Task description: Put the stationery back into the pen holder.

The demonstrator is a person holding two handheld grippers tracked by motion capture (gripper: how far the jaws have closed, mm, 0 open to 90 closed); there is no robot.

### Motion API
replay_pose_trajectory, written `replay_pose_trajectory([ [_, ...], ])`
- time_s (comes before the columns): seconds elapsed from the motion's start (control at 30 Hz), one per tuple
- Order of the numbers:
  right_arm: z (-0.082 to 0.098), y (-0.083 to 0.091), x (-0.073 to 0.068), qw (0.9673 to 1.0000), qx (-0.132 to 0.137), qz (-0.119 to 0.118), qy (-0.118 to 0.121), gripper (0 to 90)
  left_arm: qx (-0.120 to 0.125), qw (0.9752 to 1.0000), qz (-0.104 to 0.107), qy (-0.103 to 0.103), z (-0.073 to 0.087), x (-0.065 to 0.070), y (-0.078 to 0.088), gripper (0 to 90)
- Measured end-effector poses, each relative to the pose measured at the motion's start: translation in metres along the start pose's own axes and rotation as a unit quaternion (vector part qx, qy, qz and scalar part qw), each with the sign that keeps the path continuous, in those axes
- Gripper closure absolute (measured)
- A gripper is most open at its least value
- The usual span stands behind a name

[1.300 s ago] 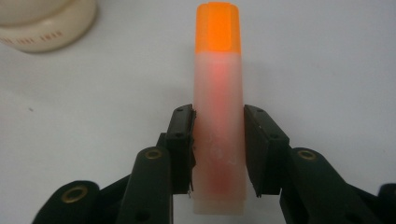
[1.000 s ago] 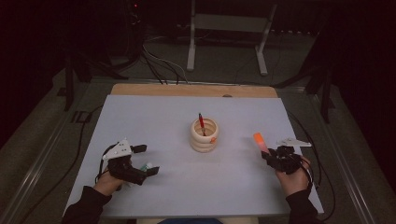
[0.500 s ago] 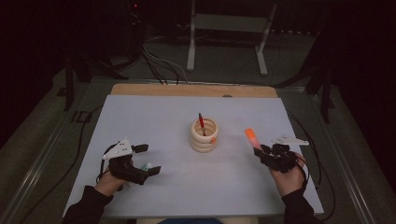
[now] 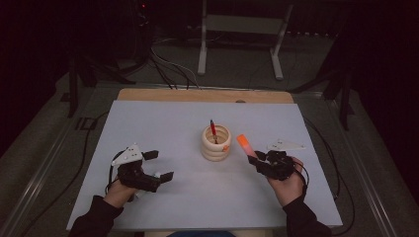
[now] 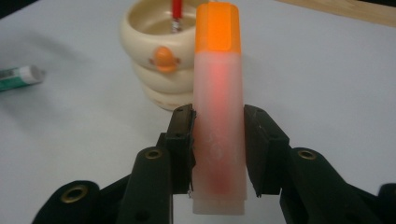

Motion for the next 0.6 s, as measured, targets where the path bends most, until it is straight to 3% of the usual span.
replay_pose_trajectory([
  [0.6, -0.018, -0.019, -0.051, 0.9976, 0.010, -0.059, 0.035, 65.1, 0.007, 0.9995, 0.001, 0.032, -0.016, 0.027, -0.022, 0.8],
])
Point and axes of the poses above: each handheld gripper's, and its own axes: y roughly backward along the jaws, z roughly out of its underside, x roughly to its right, the point moved 7 cm from there along -y, roughly forward along the jaws, and after that the axes turned 11 degrees about x, right-handed, at the moved point
